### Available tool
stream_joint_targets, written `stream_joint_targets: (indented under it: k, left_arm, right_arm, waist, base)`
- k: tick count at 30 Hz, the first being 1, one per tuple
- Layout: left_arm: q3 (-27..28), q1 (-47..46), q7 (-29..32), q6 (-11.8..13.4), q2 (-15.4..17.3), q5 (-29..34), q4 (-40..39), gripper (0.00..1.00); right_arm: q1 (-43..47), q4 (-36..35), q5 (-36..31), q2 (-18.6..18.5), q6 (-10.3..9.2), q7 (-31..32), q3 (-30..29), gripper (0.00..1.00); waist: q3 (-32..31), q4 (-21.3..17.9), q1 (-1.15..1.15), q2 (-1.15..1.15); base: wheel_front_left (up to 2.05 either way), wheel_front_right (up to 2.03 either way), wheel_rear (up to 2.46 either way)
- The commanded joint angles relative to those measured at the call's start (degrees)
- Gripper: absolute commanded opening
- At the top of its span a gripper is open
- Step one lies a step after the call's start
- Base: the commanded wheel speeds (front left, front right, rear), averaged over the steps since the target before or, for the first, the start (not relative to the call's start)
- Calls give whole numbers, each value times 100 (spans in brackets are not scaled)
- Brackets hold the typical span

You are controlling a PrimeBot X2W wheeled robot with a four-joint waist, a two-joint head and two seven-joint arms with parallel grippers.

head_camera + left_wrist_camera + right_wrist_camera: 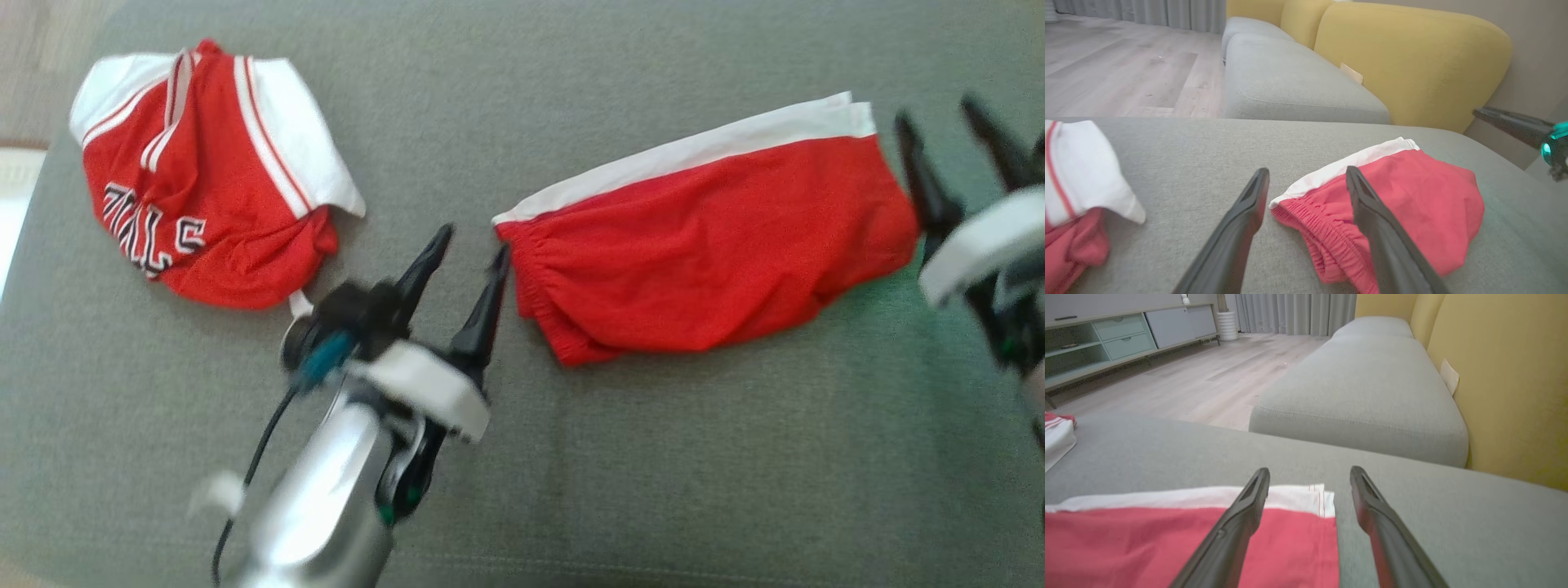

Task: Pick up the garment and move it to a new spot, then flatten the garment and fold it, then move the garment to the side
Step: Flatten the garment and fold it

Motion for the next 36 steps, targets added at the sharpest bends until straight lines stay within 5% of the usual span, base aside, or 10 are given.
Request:
stream_joint_targets:
  k: [1,8,14,25,36]
  left_arm:
    - [409,293,-35,155,50,161,-531,100]
    - [685,1649,-36,657,46,782,-2125,100]
    - [591,2204,-36,831,45,1020,-2842,100]
    - [504,2303,-36,882,45,1168,-3004,100]
    - [492,2307,-36,853,45,1248,-2957,100]
  right_arm:
    - [291,-166,37,-38,-5,-122,32,100]
    - [730,190,14,231,-5,-140,-321,100]
    - [515,988,-304,187,-5,-65,-814,100]
    - [78,2360,-822,209,-5,118,-1280,100]
    - [-171,3411,-1047,350,-5,396,-1572,100]
  waist:
    - [-175,-141,0,0]
    - [-359,27,0,0]
    - [-277,542,0,0]
    - [-71,1278,0,0]
    - [4,1332,0,0]
  base:
    - [0,0,0]
    - [0,0,0]
    - [0,0,0]
    - [0,0,0]
    - [0,0,0]
